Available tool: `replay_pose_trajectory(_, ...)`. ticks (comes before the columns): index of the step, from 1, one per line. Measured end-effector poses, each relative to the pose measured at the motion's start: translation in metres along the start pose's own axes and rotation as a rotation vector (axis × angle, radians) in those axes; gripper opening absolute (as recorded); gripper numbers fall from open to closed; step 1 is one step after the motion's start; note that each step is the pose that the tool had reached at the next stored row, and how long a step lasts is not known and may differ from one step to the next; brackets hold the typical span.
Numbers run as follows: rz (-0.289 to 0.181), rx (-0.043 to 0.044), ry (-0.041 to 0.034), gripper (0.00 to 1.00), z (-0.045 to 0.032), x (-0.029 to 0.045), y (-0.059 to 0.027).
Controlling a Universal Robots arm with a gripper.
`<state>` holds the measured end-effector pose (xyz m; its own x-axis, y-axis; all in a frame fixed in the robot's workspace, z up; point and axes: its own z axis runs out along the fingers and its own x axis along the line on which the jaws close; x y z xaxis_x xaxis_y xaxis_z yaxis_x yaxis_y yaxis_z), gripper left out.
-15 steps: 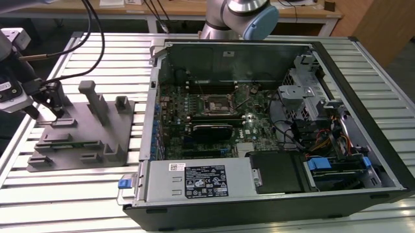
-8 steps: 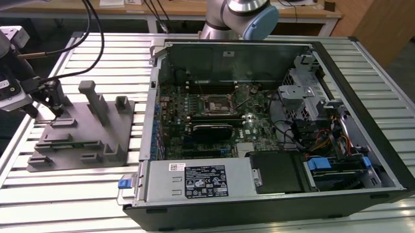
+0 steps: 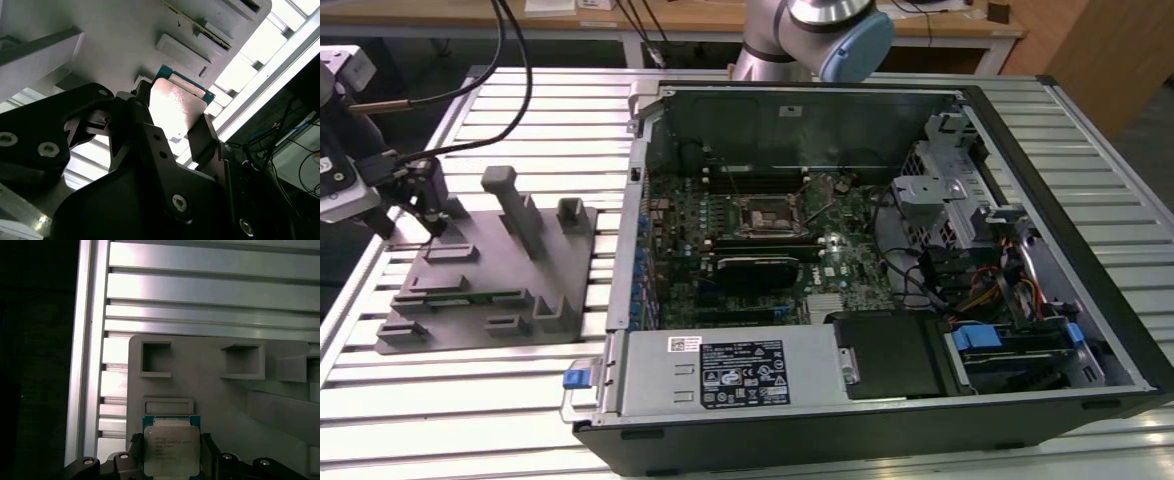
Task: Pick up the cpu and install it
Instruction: 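Pick up the cpu and move it towards the insertion slot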
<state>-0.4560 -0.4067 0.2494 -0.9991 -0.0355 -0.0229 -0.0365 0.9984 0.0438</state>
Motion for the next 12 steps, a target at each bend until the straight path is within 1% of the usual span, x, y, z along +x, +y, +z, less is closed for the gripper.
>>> replay_pose_trajectory(12, 0.000, -0.0001, -0.0001, 0.54, -0.0090, -0.0002, 0.0004)
